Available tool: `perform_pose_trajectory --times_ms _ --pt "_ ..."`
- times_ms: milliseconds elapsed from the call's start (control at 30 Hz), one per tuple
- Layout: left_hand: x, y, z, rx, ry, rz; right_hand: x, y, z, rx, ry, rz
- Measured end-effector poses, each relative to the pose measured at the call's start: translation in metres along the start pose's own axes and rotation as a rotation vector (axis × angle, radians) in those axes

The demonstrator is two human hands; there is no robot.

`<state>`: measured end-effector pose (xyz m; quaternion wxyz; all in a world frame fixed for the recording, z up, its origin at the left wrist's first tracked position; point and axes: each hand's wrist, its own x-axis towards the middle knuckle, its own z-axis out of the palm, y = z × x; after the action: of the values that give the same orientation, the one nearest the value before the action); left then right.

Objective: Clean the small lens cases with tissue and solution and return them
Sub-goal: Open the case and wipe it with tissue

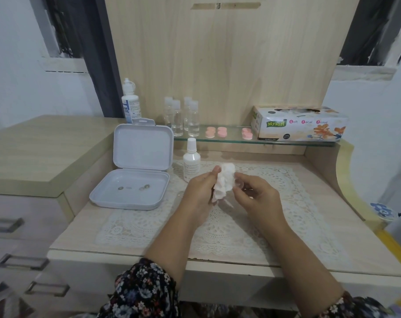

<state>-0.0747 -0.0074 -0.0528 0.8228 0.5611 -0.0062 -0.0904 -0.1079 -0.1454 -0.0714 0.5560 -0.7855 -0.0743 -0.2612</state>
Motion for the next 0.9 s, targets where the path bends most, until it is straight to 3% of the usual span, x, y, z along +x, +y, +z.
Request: perform_pose_trajectory --times_ms 167,367,500,700,900 --pt "-0.006 0.003 0.001 0.002 -0.091 0.018 0.001 0.002 -0.001 -0.020 -0.008 -0.021" --pt "-0.003 0.001 -0.002 0.076 0.061 0.129 -0.001 0.000 -0.001 0.021 -0.002 0.053" --pt "-0.002 0.005 -0.002 -0.064 0.160 0.140 0.000 -0.002 -0.002 0.032 0.054 0.088" --pt "-0.011 0.004 0.005 0.084 -0.144 0.006 0.001 -0.002 -0.002 -0.080 0.075 -0.017" --pt "-0.010 0.004 0.004 0.084 -0.135 0.027 0.002 -0.001 -0.003 -0.067 0.073 -0.049"
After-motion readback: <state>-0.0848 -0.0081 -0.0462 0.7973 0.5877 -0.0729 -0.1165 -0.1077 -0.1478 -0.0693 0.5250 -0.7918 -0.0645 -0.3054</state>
